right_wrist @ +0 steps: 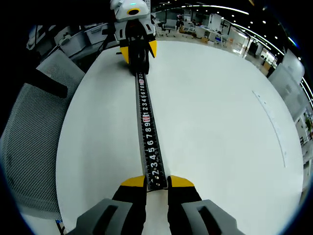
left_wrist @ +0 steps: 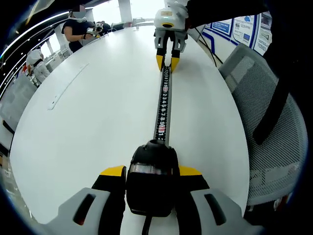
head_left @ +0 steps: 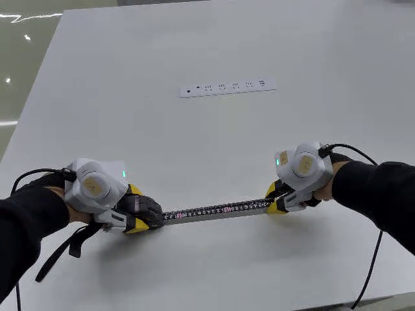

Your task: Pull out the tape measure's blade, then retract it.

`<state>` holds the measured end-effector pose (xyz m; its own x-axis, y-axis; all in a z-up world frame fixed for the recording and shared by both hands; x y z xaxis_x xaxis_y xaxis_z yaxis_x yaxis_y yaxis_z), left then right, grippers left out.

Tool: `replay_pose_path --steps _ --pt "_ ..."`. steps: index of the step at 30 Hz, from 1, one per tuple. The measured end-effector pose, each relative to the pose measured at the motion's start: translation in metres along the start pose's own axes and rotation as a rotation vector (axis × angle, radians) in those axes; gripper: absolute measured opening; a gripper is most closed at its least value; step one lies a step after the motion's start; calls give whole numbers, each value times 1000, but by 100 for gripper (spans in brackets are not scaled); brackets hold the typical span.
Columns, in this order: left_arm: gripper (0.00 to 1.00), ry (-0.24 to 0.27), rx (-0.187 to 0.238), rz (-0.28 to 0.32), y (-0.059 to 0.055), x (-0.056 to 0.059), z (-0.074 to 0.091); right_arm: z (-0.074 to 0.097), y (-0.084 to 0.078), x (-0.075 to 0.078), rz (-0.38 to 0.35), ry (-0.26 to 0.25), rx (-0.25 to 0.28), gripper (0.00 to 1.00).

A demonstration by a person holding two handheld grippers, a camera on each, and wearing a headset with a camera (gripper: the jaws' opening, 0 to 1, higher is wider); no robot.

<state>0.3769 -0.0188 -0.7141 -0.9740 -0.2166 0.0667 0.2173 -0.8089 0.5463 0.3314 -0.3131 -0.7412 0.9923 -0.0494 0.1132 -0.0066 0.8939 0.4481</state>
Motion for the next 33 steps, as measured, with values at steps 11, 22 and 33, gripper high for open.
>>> replay_pose_path --steps 11,22,33 --pt "36 11 -31 25 -7 2 7 2 1 2 -34 -13 8 16" --pt "54 62 12 75 -8 0 14 4 -2 -5 -72 -20 -3 26" --pt "70 57 19 148 -13 0 16 10 -9 -6 -135 -72 -15 37"
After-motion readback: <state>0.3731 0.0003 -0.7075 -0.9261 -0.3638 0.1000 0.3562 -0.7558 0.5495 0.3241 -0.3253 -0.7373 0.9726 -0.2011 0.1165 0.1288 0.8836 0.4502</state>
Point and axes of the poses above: the centre of the closed fingertips' face, and the gripper's own axes: z roughly backward along the fingers, x roughly to its right, y roughly out of its top, the point moved 6 cm from there along z, roughly backward along the fingers, and after that the axes turned 14 degrees about z, right-handed, at the moved point
